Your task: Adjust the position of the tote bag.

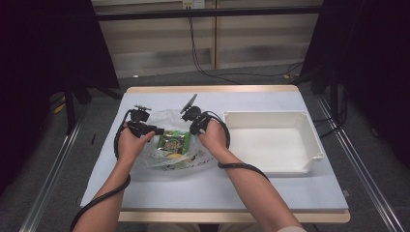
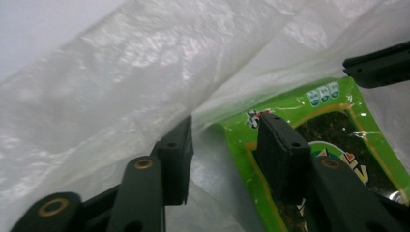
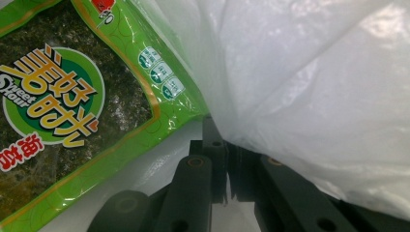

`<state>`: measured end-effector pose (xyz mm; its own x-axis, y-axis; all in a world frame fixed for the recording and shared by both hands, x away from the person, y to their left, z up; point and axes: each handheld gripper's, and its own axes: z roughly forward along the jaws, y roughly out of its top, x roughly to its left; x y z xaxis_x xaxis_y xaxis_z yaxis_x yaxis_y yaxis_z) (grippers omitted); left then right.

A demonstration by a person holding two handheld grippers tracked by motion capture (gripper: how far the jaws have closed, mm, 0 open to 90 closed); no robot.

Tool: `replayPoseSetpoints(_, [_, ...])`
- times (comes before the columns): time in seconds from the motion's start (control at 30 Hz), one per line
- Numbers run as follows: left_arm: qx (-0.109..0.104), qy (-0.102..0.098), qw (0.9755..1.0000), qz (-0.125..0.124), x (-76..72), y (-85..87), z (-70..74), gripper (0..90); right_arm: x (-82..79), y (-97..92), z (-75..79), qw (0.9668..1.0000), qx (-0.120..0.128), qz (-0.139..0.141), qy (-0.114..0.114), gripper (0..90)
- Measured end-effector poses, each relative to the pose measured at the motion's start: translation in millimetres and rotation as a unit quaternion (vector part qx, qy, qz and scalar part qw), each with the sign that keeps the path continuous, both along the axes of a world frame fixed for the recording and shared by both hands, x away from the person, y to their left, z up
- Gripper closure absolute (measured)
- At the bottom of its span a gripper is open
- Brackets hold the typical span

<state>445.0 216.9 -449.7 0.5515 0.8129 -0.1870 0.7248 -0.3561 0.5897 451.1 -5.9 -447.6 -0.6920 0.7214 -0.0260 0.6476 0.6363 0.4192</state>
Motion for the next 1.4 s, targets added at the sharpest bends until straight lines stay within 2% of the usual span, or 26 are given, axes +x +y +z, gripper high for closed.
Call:
replayPoseSetpoints(0.07, [-0.004, 0.01, 0.9999, -0.005, -1.4, 0.1, -3.7, 51.0, -1.2, 1.2, 0.1, 1.0, -0.003, 0.003, -0.002, 86.8])
replayPoseSetpoints(0.13, [-0.009, 0.032, 0.9994, -0.011, -3.3, -1.8, -11.6, 50.7, -1.2, 1.1, -1.1, 1.0, -0.003, 0.003, -0.001, 86.7])
replayPoseSetpoints(0.17, [-0.009, 0.032, 0.9994, -0.011, -3.3, -1.8, -11.6, 51.2, -1.2, 1.1, -1.1, 1.0, -0.003, 0.003, -0.001, 86.7])
replayPoseSetpoints(0.2, [-0.02, 0.039, 0.999, -0.01, -3.7, -2.6, -14.6, 51.2, -0.9, 1.0, -1.7, 1.0, -0.003, 0.003, 0.0, 86.8])
replayPoseSetpoints(0.27, [-0.033, 0.046, 0.9983, -0.016, -4.8, -3.3, -16.4, 59.7, -1.1, 1.6, -3.0, 1.0, -0.005, 0.001, -0.001, 87.4])
replayPoseSetpoints(0.3, [-0.025, 0.044, 0.9985, -0.019, -5.2, -3.7, -15.3, 60.7, -1.2, 1.9, -3.2, 1.0, -0.005, -0.001, 0.0, 87.6])
replayPoseSetpoints(0.37, [-0.023, 0.045, 0.9984, -0.024, -5.7, -4.8, -12.5, 68.6, -0.6, 1.6, -4.1, 1.0, -0.004, -0.001, 0.002, 87.8])
replayPoseSetpoints(0.4, [-0.042, 0.058, 0.9971, -0.027, -5.7, -4.2, -12.4, 77.3, -0.3, 1.8, -4.5, 1.0, -0.004, -0.001, 0.004, 87.8])
replayPoseSetpoints(0.5, [-0.048, 0.057, 0.9968, -0.028, -7.5, -3.9, -12.1, 80.6, -0.6, 2.8, -5.2, 1.0, -0.006, 0.003, 0.006, 87.7])
replayPoseSetpoints(0.53, [-0.063, 0.057, 0.996, -0.026, -8.7, -4.2, -11.6, 82.3, -0.5, 3.1, -5.1, 0.9999, -0.009, 0.006, 0.005, 87.8])
replayPoseSetpoints(0.6, [-0.075, 0.042, 0.9959, -0.028, -12.5, -5.3, -7.3, 84.3, -0.8, 3.2, -5.2, 1.0, -0.005, 0.006, 0.004, 87.8])
replayPoseSetpoints(0.67, [-0.08, 0.016, 0.9959, -0.039, -17.7, -4.6, 4.0, 85.1, -1.7, 2.2, -4.6, 1.0, -0.005, 0.005, 0.007, 87.9])
replayPoseSetpoints(0.7, [-0.08, 0.016, 0.9959, -0.039, -17.7, -4.6, 4.0, 85.3, -1.7, 2.2, -4.6, 1.0, -0.005, 0.005, 0.007, 87.9])
replayPoseSetpoints(0.77, [-0.088, 0.004, 0.9953, -0.042, -20.2, -2.1, 11.9, 85.6, -3.2, -0.1, -0.9, 0.9999, 0.014, 0.004, 0.008, 86.5])
replayPoseSetpoints(0.9, [-0.099, -0.029, 0.9936, -0.046, -27.8, 2.2, 23.0, 85.8, -7.4, -1.5, 4.8, 0.9996, 0.026, 0.008, 0.003, 84.3])
replayPoseSetpoints(0.93, [-0.102, -0.038, 0.9929, -0.048, -31.4, 5.7, 25.1, 86.1, -9.8, -4.3, 10.1, 0.9992, 0.039, 0.007, 0.003, 83.1])
replayPoseSetpoints(0.97, [-0.102, -0.038, 0.9929, -0.048, -31.4, 5.7, 25.1, 86.2, -9.8, -4.3, 10.1, 0.9992, 0.039, 0.007, 0.003, 83.1])
replayPoseSetpoints(1.0, [-0.104, -0.042, 0.9924, -0.051, -33.1, 7.0, 25.3, 86.3, -12.8, -8.0, 16.6, 0.9987, 0.051, 0.003, 0.001, 80.4])
replayPoseSetpoints(1.03, [-0.105, -0.045, 0.9923, -0.049, -35.2, 7.9, 25.8, 86.3, -12.8, -8.0, 16.6, 0.9987, 0.051, 0.003, 0.001, 80.4])
replayPoseSetpoints(1.1, [-0.112, -0.051, 0.9913, -0.047, -38.8, 8.3, 27.1, 86.4, -15.0, -12.3, 23.1, 0.9978, 0.066, 0.006, -0.003, 77.5])
replayPoseSetpoints(1.13, [-0.109, -0.051, 0.9914, -0.052, -39.3, 9.0, 28.3, 86.3, -17.1, -14.3, 27.4, 0.9973, 0.073, 0.006, 0.001, 77.0])
replayPoseSetpoints(1.17, [-0.11, -0.059, 0.9908, -0.052, -41.8, 7.6, 32.1, 86.3, -19.9, -17.6, 32.8, 0.9973, 0.073, 0.005, -0.003, 74.5])
replayPoseSetpoints(1.37, [-0.104, -0.068, 0.99, -0.066, -43.5, 2.4, 39.2, 86.6, -26.8, -29.1, 47.6, 0.9962, 0.087, 0.006, -0.001, 69.5])
replayPoseSetpoints(1.4, [-0.103, -0.069, 0.9901, -0.066, -43.7, 1.7, 39.7, 86.7, -29.9, -33.1, 54.0, 0.9954, 0.096, 0.008, -0.001, 65.4])
